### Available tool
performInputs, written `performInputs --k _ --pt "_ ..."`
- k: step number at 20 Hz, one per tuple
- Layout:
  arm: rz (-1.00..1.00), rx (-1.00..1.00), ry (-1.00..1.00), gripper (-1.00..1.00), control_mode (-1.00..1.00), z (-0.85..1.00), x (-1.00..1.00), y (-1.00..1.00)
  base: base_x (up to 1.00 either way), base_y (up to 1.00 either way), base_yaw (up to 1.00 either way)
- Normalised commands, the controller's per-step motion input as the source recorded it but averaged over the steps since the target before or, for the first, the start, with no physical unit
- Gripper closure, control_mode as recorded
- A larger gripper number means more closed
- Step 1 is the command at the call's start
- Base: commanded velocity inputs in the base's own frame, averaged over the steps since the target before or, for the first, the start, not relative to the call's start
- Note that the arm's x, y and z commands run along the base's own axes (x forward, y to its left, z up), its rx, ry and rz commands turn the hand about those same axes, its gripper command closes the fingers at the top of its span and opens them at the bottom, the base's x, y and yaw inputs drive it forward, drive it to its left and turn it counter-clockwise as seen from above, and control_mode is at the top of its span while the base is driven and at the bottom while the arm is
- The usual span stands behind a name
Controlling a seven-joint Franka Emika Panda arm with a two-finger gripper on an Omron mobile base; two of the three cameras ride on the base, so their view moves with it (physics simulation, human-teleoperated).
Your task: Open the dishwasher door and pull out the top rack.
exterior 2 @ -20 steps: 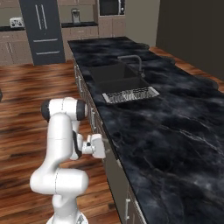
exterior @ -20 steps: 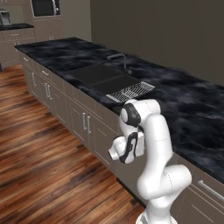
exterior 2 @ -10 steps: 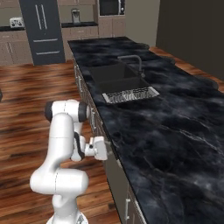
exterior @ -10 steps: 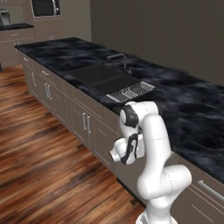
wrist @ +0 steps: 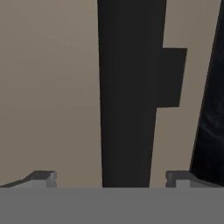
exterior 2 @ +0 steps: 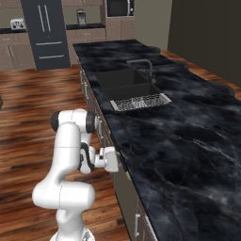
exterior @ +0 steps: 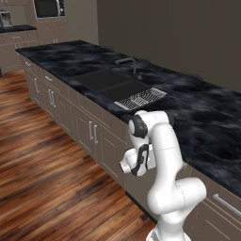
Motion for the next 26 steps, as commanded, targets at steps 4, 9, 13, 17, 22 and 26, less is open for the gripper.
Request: performInputs --k 4,9,13,17,22,26 --pt "0.00 0.00 0.00 -1.00 -1.00 -0.04 0.21 -0.16 0.00 0.00 0.00" --pt "0.00 0.00 0.00 1.00 -1.00 -0.10 0.19 -0.14 0.00 0.00 0.00" --pt "0.00 0.00 0.00 1.00 -1.00 -0.15 0.15 -0.07 0.00 0.00 0.00" --pt "0.00 0.00 0.00 1.00 -1.00 -0.21 0.00 -0.01 0.00 0.00 0.00" --pt "0.00 0.00 0.00 1.00 -1.00 -0.20 -0.13 0.08 0.00 0.00 0.00" --pt "0.00 0.00 0.00 1.00 -1.00 -0.22 -0.39 0.49 0.00 0.00 0.00"
